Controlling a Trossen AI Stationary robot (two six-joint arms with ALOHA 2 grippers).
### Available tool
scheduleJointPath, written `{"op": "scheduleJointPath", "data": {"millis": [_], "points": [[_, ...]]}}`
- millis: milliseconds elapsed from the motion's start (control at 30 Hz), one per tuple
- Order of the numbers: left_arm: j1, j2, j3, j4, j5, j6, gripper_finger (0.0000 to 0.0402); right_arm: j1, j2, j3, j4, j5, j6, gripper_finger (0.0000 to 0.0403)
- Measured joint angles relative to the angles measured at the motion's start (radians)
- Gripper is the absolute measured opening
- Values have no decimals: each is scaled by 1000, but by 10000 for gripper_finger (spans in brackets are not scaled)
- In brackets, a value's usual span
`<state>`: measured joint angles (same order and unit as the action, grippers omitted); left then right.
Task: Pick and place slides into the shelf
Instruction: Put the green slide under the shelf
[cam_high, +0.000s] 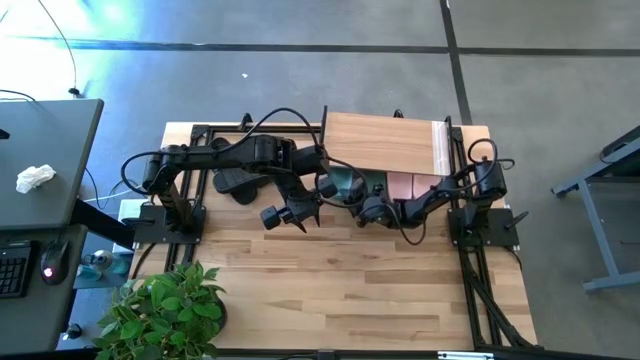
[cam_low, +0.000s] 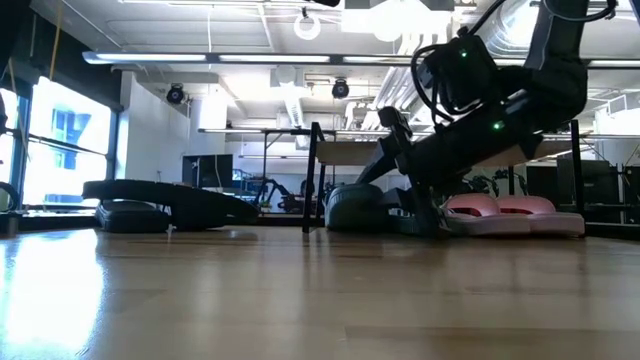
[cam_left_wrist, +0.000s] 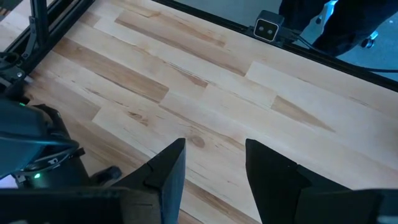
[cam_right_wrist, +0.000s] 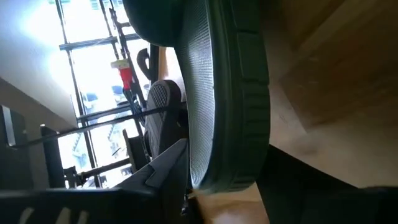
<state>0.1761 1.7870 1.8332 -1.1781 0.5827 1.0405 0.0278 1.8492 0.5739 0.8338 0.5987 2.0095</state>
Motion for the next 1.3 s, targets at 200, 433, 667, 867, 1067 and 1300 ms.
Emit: {"op": "scheduleJointPath", "data": {"millis": [200, 433, 667, 867, 1067, 1300], "points": [[0, 0, 0, -1, 0, 0, 152, 1, 0, 0, 0, 13, -33, 164], [0, 0, 0, -1, 0, -1, 152, 2, 0, 0, -7, 29, -9, 164], [0, 0, 0, -1, 0, -1, 152, 34, -14, 1, -64, 33, 14, 164], [0, 0, 0, 0, 0, -1, 152, 79, -65, 2, -237, 61, 78, 164], [0, 0, 0, 1, 0, -1, 152, 99, -74, 4, -276, 122, 88, 164], [0, 0, 0, 1, 0, -1, 152, 116, -72, 76, -457, 122, 97, 164]]}}
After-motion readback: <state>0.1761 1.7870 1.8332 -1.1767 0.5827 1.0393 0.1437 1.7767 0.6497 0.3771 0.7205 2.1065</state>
